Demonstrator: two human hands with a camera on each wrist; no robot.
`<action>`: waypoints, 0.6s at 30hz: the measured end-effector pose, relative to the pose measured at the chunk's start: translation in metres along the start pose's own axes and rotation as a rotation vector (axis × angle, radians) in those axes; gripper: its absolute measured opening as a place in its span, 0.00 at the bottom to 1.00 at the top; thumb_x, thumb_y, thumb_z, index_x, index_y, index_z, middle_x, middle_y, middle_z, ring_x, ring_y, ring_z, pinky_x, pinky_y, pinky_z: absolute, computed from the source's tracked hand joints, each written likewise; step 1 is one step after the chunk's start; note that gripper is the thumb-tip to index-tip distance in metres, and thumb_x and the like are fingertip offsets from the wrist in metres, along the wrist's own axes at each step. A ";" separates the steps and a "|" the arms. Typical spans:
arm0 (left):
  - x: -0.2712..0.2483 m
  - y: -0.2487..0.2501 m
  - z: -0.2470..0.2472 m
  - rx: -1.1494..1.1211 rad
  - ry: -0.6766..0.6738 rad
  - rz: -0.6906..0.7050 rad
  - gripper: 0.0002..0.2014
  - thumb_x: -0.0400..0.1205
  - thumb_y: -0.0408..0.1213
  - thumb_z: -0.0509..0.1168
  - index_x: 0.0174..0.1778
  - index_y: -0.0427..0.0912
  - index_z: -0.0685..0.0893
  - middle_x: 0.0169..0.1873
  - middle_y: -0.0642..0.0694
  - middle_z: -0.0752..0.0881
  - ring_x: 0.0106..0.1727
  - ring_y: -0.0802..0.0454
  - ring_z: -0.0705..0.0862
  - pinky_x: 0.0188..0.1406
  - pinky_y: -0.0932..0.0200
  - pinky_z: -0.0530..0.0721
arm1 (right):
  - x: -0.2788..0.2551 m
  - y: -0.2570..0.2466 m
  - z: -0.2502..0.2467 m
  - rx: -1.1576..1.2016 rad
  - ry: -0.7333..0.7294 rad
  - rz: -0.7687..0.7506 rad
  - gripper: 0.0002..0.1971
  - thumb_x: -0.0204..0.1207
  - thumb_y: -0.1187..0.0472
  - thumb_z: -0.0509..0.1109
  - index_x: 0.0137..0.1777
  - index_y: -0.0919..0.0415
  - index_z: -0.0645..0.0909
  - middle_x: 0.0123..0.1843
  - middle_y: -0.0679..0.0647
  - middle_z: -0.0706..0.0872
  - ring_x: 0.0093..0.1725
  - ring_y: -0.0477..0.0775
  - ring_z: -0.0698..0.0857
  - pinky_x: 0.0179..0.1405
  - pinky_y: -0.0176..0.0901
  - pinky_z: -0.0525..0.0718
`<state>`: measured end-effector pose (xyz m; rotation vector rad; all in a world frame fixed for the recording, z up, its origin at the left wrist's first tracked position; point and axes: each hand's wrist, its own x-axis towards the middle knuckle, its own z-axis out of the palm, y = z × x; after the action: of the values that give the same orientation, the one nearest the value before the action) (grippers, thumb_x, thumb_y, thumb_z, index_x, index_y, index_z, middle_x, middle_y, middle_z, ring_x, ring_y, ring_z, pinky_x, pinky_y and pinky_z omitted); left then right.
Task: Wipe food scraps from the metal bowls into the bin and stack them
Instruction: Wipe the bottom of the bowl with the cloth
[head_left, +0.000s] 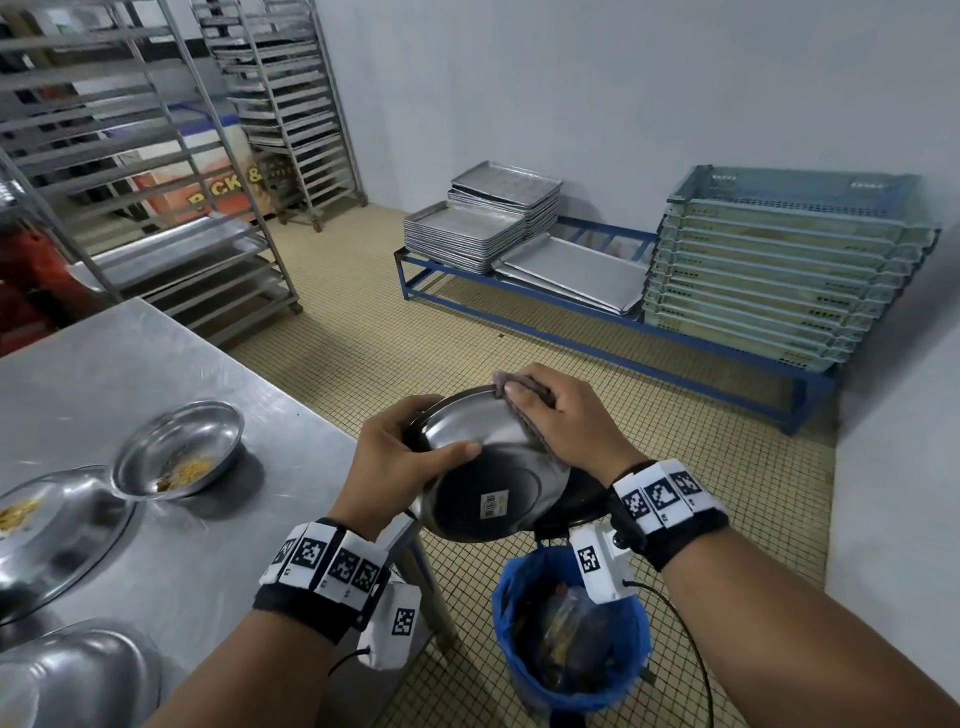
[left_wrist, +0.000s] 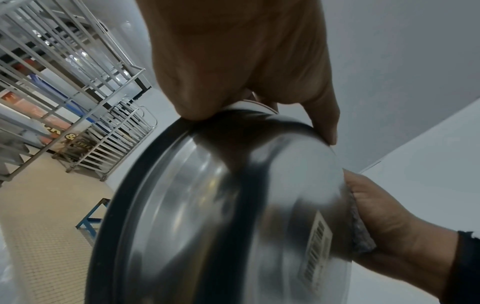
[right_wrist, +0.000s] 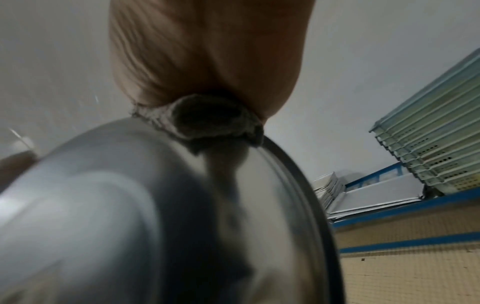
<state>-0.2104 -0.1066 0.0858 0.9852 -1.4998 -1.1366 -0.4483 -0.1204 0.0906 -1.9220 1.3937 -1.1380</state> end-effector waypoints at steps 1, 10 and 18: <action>0.000 0.000 -0.002 -0.001 0.004 -0.002 0.29 0.64 0.41 0.91 0.60 0.42 0.90 0.51 0.42 0.94 0.53 0.41 0.94 0.50 0.41 0.95 | 0.000 0.003 -0.003 0.010 -0.003 0.027 0.15 0.85 0.40 0.64 0.55 0.48 0.86 0.47 0.46 0.91 0.47 0.48 0.89 0.51 0.57 0.89; -0.001 -0.001 -0.001 -0.042 0.000 -0.010 0.31 0.62 0.42 0.90 0.60 0.43 0.90 0.52 0.42 0.94 0.53 0.42 0.94 0.47 0.48 0.94 | 0.006 -0.006 -0.004 -0.007 -0.052 0.004 0.08 0.88 0.51 0.66 0.56 0.48 0.87 0.44 0.45 0.90 0.43 0.45 0.88 0.44 0.46 0.88; 0.006 -0.003 -0.010 0.243 -0.093 -0.005 0.31 0.61 0.56 0.88 0.58 0.50 0.88 0.49 0.50 0.94 0.52 0.49 0.94 0.51 0.46 0.94 | 0.004 0.000 -0.004 0.010 -0.015 0.039 0.11 0.86 0.49 0.66 0.54 0.52 0.88 0.44 0.48 0.91 0.43 0.51 0.88 0.47 0.60 0.89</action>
<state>-0.2012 -0.1148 0.0853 1.1120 -1.7414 -1.0316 -0.4513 -0.1240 0.0939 -1.8843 1.4093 -1.1083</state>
